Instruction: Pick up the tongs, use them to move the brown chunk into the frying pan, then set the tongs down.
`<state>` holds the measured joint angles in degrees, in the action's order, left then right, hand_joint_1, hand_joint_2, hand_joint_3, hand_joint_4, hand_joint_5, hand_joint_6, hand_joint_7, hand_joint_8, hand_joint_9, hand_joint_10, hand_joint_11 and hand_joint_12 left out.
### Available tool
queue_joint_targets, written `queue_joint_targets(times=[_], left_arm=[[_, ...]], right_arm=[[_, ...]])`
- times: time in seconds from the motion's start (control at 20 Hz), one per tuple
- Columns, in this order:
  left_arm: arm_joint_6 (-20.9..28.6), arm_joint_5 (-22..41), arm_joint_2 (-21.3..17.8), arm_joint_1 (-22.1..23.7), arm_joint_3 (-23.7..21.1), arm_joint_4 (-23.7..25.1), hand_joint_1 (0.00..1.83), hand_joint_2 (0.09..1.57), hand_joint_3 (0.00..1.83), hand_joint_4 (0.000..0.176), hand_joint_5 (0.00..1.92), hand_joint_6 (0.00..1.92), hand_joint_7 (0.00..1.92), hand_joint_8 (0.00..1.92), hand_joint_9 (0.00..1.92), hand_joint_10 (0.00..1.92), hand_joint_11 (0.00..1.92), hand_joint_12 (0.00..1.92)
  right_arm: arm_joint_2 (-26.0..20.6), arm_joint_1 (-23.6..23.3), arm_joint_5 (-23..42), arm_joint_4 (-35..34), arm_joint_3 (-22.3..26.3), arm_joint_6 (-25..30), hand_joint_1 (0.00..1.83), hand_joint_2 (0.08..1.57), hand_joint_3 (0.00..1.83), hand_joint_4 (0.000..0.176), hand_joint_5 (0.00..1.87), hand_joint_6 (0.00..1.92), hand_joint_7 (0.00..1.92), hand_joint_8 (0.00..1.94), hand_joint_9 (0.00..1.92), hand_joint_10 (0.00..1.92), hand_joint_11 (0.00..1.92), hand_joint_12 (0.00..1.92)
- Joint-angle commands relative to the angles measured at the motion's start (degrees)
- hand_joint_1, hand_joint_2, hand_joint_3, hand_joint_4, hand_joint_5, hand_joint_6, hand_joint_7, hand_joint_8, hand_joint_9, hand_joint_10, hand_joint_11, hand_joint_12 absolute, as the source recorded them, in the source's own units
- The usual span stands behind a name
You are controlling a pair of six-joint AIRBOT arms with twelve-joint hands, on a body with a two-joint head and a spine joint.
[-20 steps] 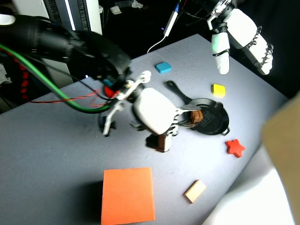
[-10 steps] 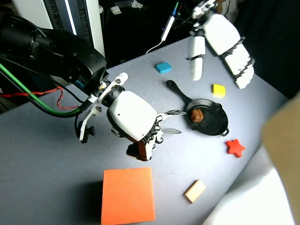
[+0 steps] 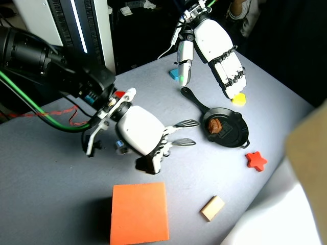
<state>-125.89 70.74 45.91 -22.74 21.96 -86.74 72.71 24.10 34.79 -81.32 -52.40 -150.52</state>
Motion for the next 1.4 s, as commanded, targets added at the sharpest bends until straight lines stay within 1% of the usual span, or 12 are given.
queue_joint_targets(times=[0.0,0.25,0.4,0.45,0.5,0.55,0.6,1.0,1.1,1.15,1.25,1.35], left_arm=[[0.28,3.96,-0.23,0.22,-0.3,4.94,0.0,1.14,0.0,0.0,0.0,0.0,0.02,0.0,0.01,0.0,0.0,0.13],[0.37,5.3,-0.19,-0.31,-0.84,4.94,0.0,1.15,0.01,0.0,0.0,0.0,0.03,0.01,0.03,0.01,0.0,0.14],[0.4,5.29,-0.18,-1.5,-1.04,5.53,0.0,1.16,0.01,0.0,0.0,0.0,0.03,0.0,0.03,0.0,0.0,0.12],[0.42,5.29,-0.18,-1.78,-1.09,5.7,0.0,1.16,0.0,0.0,0.0,0.0,0.04,0.0,0.03,0.0,0.0,0.16],[0.44,5.29,-0.18,-1.86,-1.15,5.74,0.0,1.16,0.0,0.0,0.0,0.0,0.04,0.0,0.03,0.0,0.0,0.16],[0.44,5.29,-0.18,-1.9,-1.21,5.83,0.0,1.16,0.0,0.0,0.0,0.0,0.03,0.0,0.03,0.0,0.0,0.15],[0.44,5.29,-0.18,-1.89,-1.24,6.0,0.0,1.15,0.0,0.0,0.0,0.0,0.04,0.0,0.04,0.01,0.0,0.19],[0.41,4.47,-0.01,-1.64,-1.96,6.8,0.0,1.14,0.0,0.0,0.0,0.0,0.04,0.0,0.03,0.0,0.0,0.16],[0.3,4.47,-0.01,-1.77,-2.15,6.8,0.0,1.17,0.0,0.0,0.18,0.02,0.22,0.0,0.18,0.02,0.0,0.41],[0.3,4.47,-0.01,-1.95,-2.21,6.81,0.0,1.17,0.0,0.0,0.25,0.03,0.28,0.01,0.23,0.02,0.0,0.49],[0.34,4.47,-0.01,-2.42,-2.26,7.07,0.0,1.18,0.0,0.0,0.37,0.04,0.4,0.02,0.33,0.04,0.0,0.75],[0.68,4.47,-0.01,-2.88,-2.3,7.24,0.0,1.2,0.0,0.0,0.47,0.04,0.53,0.03,0.44,0.06,0.0,1.05]], right_arm=[[-0.24,-0.2,1.69,3.42,0.03,-0.23,0.49,1.35,0.0,0.0,0.49,0.87,0.66,0.86,0.55,1.26,0.31,1.85],[-0.57,0.05,2.13,3.42,1.72,-1.05,0.4,1.25,0.0,0.0,0.28,0.44,0.5,0.13,0.3,0.57,0.0,1.51],[-1.05,0.12,2.37,3.42,3.16,-1.61,0.35,1.23,0.0,0.0,0.25,0.34,0.45,0.05,0.26,0.47,0.0,1.39],[-1.3,0.21,2.55,3.42,3.65,-1.99,0.24,1.16,0.0,0.0,0.09,0.19,0.23,0.01,0.11,0.31,0.0,0.87],[-1.51,0.28,2.67,3.42,4.0,-2.26,0.24,1.16,0.0,0.0,0.09,0.19,0.23,0.01,0.11,0.31,0.0,0.87],[-1.77,0.34,2.77,3.42,4.4,-2.54,0.21,1.04,0.0,0.0,0.0,0.01,0.02,0.02,0.01,0.04,0.0,0.06],[-2.1,0.37,2.86,3.42,4.86,-2.73,0.26,1.01,0.0,0.0,0.0,0.0,0.01,0.01,0.0,0.01,0.0,0.0],[-4.34,-0.09,4.64,3.38,9.39,-3.77,0.29,0.98,0.0,0.0,0.02,0.01,0.07,0.03,0.06,0.03,0.03,0.01],[-5.14,-0.81,4.59,1.01,9.69,-4.16,0.2,1.06,0.01,0.0,0.28,0.07,0.42,0.06,0.39,0.13,0.0,1.01],[-5.82,-1.45,4.07,-1.85,9.81,-4.78,0.21,1.08,0.0,0.0,0.38,0.1,0.55,0.04,0.47,0.26,0.0,1.33],[-6.87,-2.1,3.88,-4.3,10.36,-5.72,0.23,1.15,0.01,0.0,0.57,0.22,0.78,0.08,0.51,0.74,0.03,1.63],[-8.75,-2.58,3.84,-4.31,12.09,-6.16,0.25,1.18,0.01,0.0,0.65,0.47,0.89,0.18,0.55,1.0,0.16,1.67]])
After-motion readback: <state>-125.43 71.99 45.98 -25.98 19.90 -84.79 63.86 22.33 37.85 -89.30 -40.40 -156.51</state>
